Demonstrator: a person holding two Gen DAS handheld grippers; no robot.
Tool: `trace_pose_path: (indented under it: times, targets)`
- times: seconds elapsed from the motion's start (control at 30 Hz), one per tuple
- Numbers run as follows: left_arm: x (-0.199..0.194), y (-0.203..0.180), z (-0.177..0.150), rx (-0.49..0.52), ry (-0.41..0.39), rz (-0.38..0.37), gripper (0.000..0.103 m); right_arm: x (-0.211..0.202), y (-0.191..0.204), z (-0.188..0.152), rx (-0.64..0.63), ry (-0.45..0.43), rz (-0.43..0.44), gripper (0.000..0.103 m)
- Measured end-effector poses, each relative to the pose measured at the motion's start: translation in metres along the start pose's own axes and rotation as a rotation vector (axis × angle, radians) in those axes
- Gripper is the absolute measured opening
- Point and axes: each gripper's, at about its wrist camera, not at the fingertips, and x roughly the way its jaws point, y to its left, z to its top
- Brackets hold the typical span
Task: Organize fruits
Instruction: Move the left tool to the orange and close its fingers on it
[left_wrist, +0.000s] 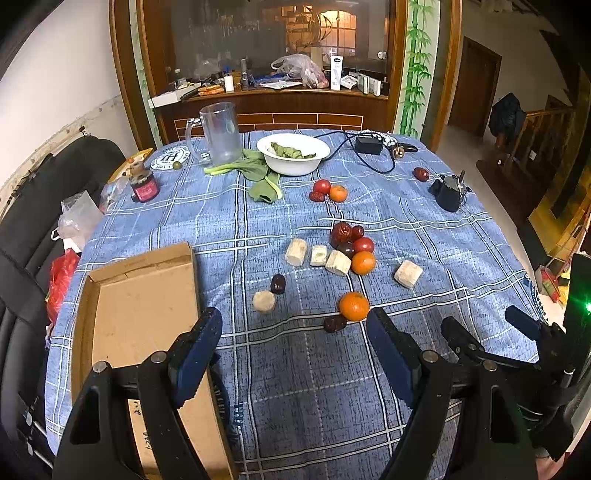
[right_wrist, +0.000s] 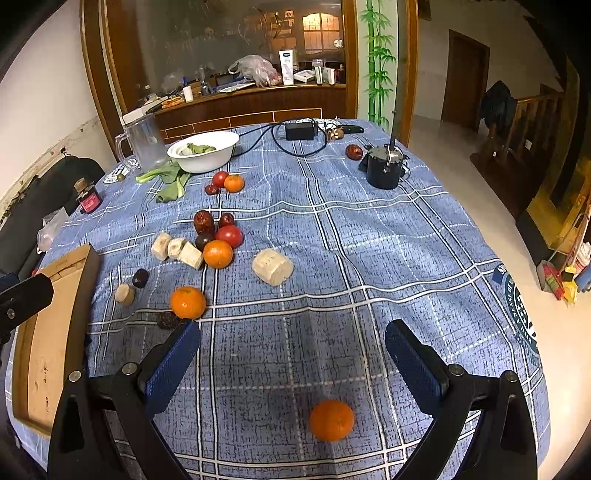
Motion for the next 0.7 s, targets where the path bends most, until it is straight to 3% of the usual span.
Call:
trace_pose_path:
  times: [0.5, 0.6, 0.7]
  targets:
    - [0.051, 0.046, -0.023, -0.142, 0.142, -0.061, 0.08, 0.008, -0.047, -0.033, 0.043, 0.095, 0.014, 0.102]
    - [0.064, 0.04, -0.029, -0.143, 0.198, -0.123, 0.078, 0.009, -0.048, -0.038, 0.021, 0.106, 0.037, 0.099]
    - [0.073, 0.024, -0.031, -0.111, 0.222, -0.183, 0.069, 0.004, -0.052, -0.044, -0.002, 0.101, 0.043, 0.095]
